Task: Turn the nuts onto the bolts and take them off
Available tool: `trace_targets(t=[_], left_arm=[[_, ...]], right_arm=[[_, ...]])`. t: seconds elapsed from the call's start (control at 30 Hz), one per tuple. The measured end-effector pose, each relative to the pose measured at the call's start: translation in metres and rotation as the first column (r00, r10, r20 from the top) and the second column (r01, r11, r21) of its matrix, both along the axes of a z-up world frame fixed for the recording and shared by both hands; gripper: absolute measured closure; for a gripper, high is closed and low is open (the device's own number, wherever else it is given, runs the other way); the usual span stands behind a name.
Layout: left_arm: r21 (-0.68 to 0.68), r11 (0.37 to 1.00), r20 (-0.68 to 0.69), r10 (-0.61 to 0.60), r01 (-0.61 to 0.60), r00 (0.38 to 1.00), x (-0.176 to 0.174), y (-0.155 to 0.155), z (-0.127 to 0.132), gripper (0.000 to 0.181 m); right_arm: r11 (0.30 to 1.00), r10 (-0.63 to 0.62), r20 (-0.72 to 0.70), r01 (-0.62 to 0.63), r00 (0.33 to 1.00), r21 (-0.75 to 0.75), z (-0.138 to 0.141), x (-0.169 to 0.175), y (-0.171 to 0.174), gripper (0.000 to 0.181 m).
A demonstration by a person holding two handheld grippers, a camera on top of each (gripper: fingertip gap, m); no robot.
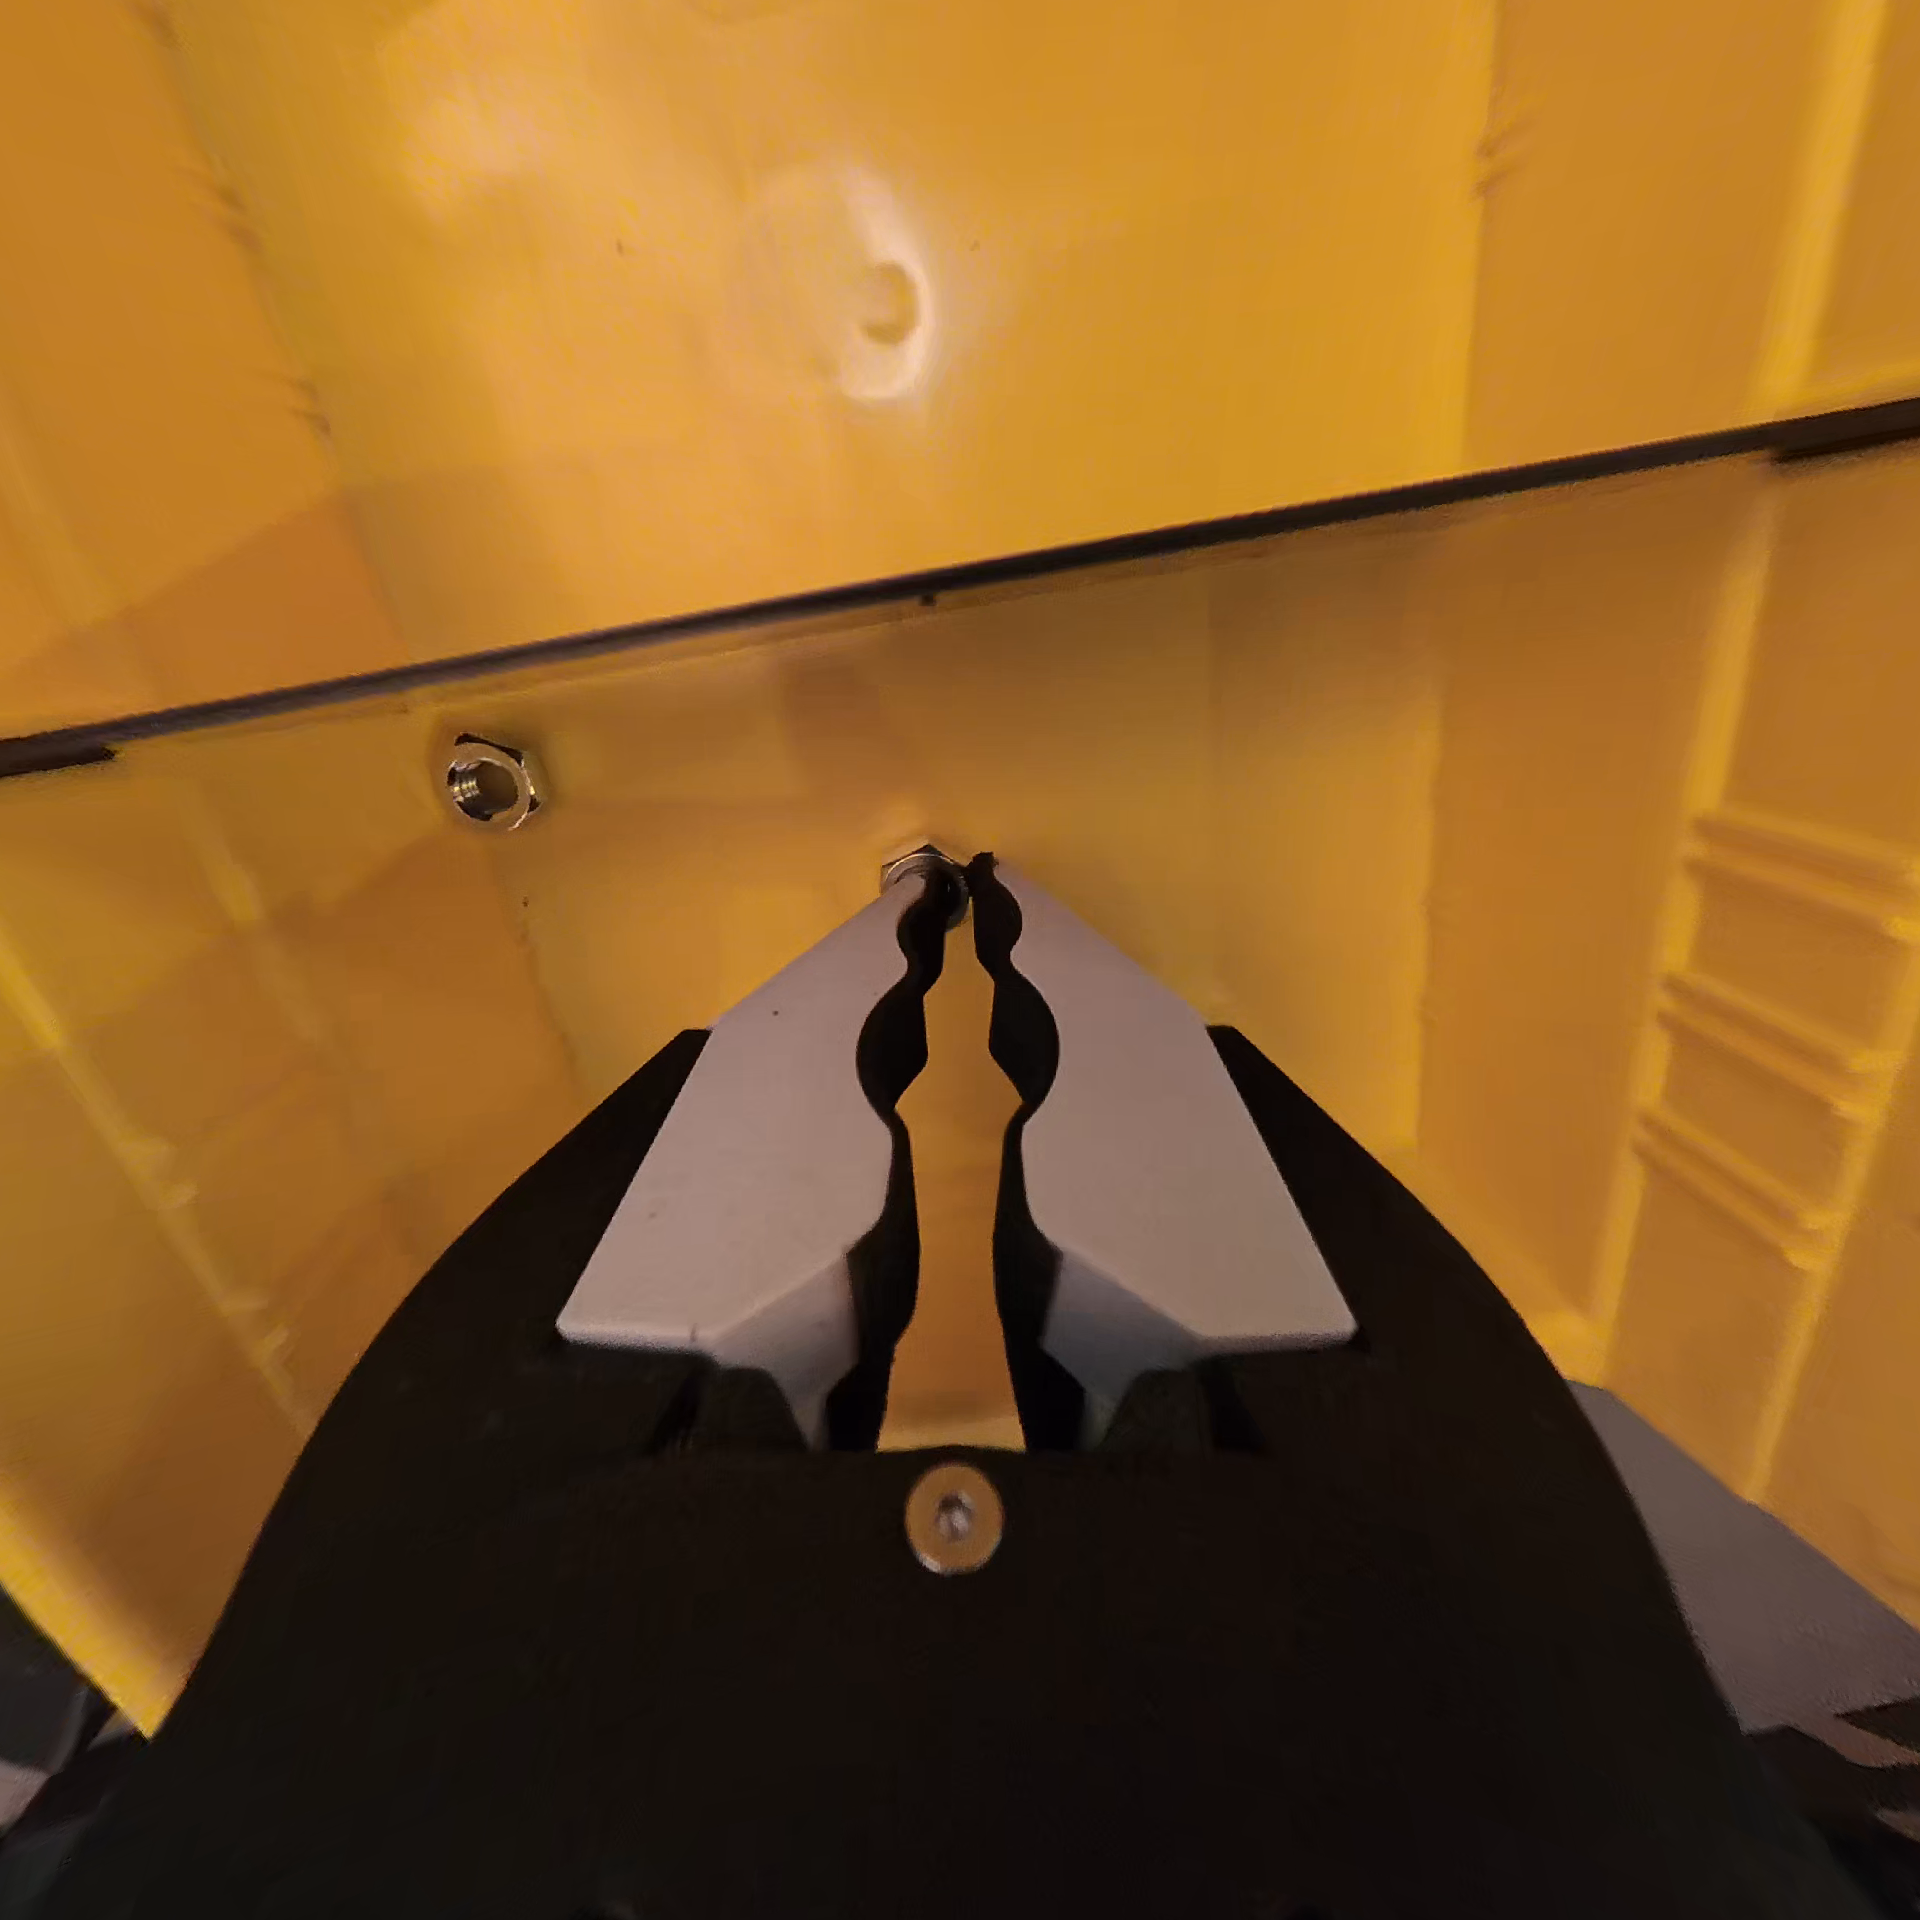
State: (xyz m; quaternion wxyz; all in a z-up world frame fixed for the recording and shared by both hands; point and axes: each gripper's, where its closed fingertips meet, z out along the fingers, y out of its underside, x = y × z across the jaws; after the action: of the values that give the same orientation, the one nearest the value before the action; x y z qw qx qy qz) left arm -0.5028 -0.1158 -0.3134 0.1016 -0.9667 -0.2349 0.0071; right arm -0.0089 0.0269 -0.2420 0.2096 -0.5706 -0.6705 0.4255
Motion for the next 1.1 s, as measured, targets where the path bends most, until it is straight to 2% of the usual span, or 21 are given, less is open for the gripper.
trace_targets(t=[0.1, 0.27, 0.4, 0.5, 0.63, 0.83, 1.0, 1.1], left_arm=[[0.116, 0.993, -0.015, -0.019, 0.021, 1.000, 0.011, 0.013, 0.021, 0.178], [0.296, 0.945, -0.106, -0.108, 0.136, 0.988, 0.052, 0.036, 0.090, 0.178], [0.364, 0.879, -0.178, -0.258, 0.307, 0.950, 0.119, 0.064, 0.138, 0.178], [0.365, 0.818, -0.204, -0.395, 0.444, 0.896, 0.180, 0.093, 0.149, 0.178], [0.348, 0.722, -0.181, -0.575, 0.599, 0.798, 0.265, 0.132, 0.135, 0.178], [0.262, 0.595, -0.068, -0.774, 0.760, 0.629, 0.372, 0.170, 0.068, 0.177], [0.217, 0.531, -0.002, -0.839, 0.819, 0.545, 0.423, 0.184, 0.028, 0.178], [0.188, 0.512, 0.029, -0.856, 0.838, 0.517, 0.438, 0.185, 0.012, 0.178]], right_arm=[[1.000, -0.002, 0.000, 0.002, 1.000, 0.010, -0.001, -0.001, 0.001, 0.169], [1.000, -0.004, 0.003, 0.004, 1.000, 0.023, -0.003, -0.003, 0.001, 0.168], [0.999, 0.000, 0.005, 0.000, 1.000, 0.050, -0.005, -0.004, 0.000, 0.169], [0.996, -0.009, 0.007, 0.008, 1.000, 0.085, -0.007, -0.004, 0.003, 0.169], [0.990, -0.049, -0.008, 0.050, 0.999, 0.128, -0.004, -0.003, 0.013, 0.169], [0.981, -0.122, -0.031, 0.125, 0.992, 0.150, 0.000, -0.002, 0.030, 0.169], [0.978, -0.167, -0.042, 0.171, 0.985, 0.119, 0.001, 0.001, 0.042, 0.169], [0.977, -0.180, -0.052, 0.184, 0.982, 0.104, 0.002, 0.002, 0.047, 0.170]])
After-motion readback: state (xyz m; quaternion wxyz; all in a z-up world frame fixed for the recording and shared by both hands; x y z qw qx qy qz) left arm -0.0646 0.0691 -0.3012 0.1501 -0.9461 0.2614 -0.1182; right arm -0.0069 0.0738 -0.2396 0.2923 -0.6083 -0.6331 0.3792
